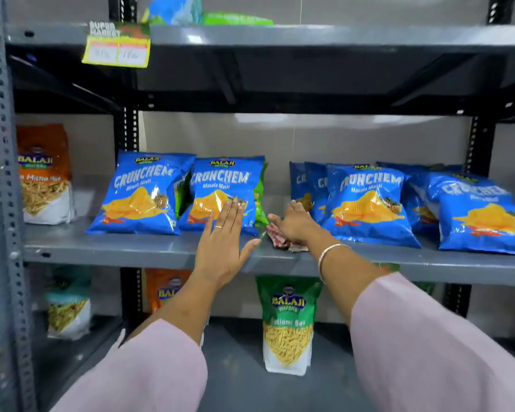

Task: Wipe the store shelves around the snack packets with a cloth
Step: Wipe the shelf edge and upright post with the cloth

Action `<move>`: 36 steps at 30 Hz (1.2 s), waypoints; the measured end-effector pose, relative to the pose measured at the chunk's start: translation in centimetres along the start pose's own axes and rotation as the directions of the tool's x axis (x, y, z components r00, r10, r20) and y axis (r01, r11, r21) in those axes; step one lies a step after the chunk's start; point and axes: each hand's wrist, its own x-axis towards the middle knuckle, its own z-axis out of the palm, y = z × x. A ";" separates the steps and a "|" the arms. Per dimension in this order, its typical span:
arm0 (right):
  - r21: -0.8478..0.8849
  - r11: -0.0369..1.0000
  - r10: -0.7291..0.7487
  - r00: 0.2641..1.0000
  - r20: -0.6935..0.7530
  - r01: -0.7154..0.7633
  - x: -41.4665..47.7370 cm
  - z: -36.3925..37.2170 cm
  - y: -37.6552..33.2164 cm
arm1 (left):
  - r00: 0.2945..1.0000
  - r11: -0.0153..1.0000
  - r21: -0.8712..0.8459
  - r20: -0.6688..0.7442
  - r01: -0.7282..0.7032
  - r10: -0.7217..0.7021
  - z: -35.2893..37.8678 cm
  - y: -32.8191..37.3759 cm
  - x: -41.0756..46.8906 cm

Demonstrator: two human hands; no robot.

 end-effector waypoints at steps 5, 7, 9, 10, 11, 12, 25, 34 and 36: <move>0.060 0.998 0.009 1.000 -0.010 -0.008 0.5 -0.5 -1.0 | 0.989 0.999 0.009 0.138 0.048 -0.048 0.4 -0.2 -0.6; 0.027 0.998 0.057 0.997 0.044 -0.058 1.4 0.2 -1.0 | 0.987 0.998 0.013 0.149 0.061 -0.063 0.4 -0.1 -0.8; -0.033 0.995 0.100 0.984 0.148 -0.096 1.3 0.5 -1.0 | 0.988 0.996 0.068 0.136 0.063 -0.072 0.5 0.1 -0.7; -0.045 0.994 0.105 0.975 0.196 -0.098 1.2 0.5 -1.1 | 0.991 0.993 0.103 0.117 0.059 -0.071 0.5 0.1 -0.7; -0.059 0.993 0.110 0.964 0.242 -0.098 1.0 0.6 -1.2 | 0.991 0.990 0.128 0.107 0.062 -0.076 0.4 0.1 -0.7; -0.069 0.994 0.104 0.958 0.267 -0.089 0.9 0.5 -1.3 | 0.992 0.988 0.140 0.100 0.062 -0.077 0.4 0.1 -0.7; -0.034 0.988 0.154 0.988 -0.007 -0.154 0.7 1.0 -0.9 | 0.987 0.986 0.136 0.114 0.094 -0.110 0.1 0.4 -0.9; 0.410 0.912 0.093 0.980 -0.176 -0.014 -1.4 -0.2 -3.7 | 0.983 0.967 0.195 0.045 0.166 -0.178 -2.4 -1.8 -3.3; 0.469 0.879 0.020 0.974 -0.225 0.090 -2.4 -0.1 -5.8 | 0.975 0.954 0.218 0.040 0.205 -0.218 -3.0 -2.8 -4.6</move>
